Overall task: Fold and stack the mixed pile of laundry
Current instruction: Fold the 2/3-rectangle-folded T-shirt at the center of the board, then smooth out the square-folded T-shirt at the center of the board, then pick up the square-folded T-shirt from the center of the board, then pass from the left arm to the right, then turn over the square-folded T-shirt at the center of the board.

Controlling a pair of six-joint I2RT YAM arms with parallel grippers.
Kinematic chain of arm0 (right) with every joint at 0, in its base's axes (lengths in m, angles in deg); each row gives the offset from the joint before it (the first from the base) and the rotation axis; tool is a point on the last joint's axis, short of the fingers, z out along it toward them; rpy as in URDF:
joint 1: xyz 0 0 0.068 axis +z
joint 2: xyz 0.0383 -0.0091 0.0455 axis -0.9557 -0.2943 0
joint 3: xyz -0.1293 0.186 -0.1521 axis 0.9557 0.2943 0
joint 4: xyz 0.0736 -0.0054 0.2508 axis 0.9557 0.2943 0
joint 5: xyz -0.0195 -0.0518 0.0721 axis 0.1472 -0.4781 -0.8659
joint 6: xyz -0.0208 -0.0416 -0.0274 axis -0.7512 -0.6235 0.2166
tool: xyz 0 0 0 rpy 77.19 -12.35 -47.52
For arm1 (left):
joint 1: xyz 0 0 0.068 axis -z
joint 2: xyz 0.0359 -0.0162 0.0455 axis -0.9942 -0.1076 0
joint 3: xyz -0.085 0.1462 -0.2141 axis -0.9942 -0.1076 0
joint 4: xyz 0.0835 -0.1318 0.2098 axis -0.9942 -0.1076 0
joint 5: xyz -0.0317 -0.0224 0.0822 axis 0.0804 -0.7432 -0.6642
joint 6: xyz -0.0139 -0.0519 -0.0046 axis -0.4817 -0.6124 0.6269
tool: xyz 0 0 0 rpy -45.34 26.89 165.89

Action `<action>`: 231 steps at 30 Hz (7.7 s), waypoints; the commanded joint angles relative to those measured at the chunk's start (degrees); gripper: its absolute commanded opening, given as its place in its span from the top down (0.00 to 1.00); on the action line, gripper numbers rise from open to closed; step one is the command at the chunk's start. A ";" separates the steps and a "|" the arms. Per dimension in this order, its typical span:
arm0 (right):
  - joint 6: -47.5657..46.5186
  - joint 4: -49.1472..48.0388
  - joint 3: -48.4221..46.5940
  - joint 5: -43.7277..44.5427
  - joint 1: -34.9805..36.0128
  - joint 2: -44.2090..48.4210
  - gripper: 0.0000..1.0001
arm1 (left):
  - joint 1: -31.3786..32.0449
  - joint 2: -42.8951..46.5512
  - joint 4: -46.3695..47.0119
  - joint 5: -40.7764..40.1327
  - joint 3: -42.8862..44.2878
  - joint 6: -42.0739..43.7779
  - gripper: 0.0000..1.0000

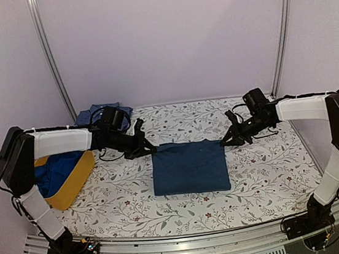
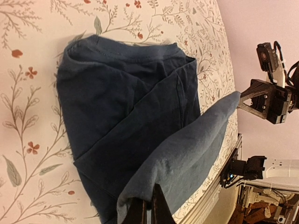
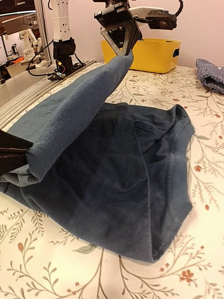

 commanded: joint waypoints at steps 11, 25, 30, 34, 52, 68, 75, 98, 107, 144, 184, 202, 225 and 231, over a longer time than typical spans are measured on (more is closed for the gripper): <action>-5.01 0.65 -13.62 1.02 -4.08 -13.93 1.00 | -3.82 -16.45 -0.46 -0.38 15.54 2.65 1.00; -4.86 0.74 -18.03 0.52 -6.59 -18.48 1.00 | -4.88 -20.55 1.29 1.45 20.14 3.10 1.00; -4.97 2.31 -17.50 -0.05 -7.59 -15.77 1.00 | -4.88 -19.87 1.16 2.43 20.72 3.92 1.00; -5.30 2.62 -16.89 1.05 -8.27 -15.07 1.00 | -4.88 -21.65 1.38 2.16 22.10 4.23 1.00; -5.89 3.69 -28.89 0.46 -9.33 -26.16 0.75 | -8.76 -26.87 4.26 2.00 28.42 1.80 0.52; 3.84 -13.58 -15.95 -16.12 -2.77 -15.35 0.30 | -1.94 -21.04 20.27 14.91 18.11 6.52 0.16; 4.54 -17.95 -19.78 -18.94 -3.91 -26.71 0.31 | -1.62 -33.41 23.44 16.22 28.31 2.15 0.18; 14.34 -19.74 -12.29 -18.82 2.60 -13.09 0.24 | 3.41 -15.63 17.95 15.49 12.92 3.59 0.18; 26.11 -38.05 2.70 -17.51 8.91 -18.54 0.25 | 9.61 -22.71 32.44 16.11 6.30 -7.92 0.18; 9.88 -12.67 24.03 -17.15 -19.07 14.66 0.28 | 21.96 -25.38 -6.92 -18.78 38.17 47.86 0.23; 32.48 -42.45 25.45 -15.23 -9.72 -4.98 0.11 | 26.94 -31.67 1.66 -6.24 40.69 47.27 1.00; 42.75 -49.10 16.36 -18.80 -6.18 -21.49 0.70 | 27.12 -28.79 2.39 -6.18 35.22 48.36 1.00; -19.15 32.09 -11.31 20.81 -22.95 -0.95 1.00 | 21.73 -17.15 0.08 -12.56 24.49 33.93 0.04; -21.38 34.87 -15.14 35.25 -28.88 4.74 1.00 | 21.77 -17.04 -2.32 -14.15 23.99 32.84 0.01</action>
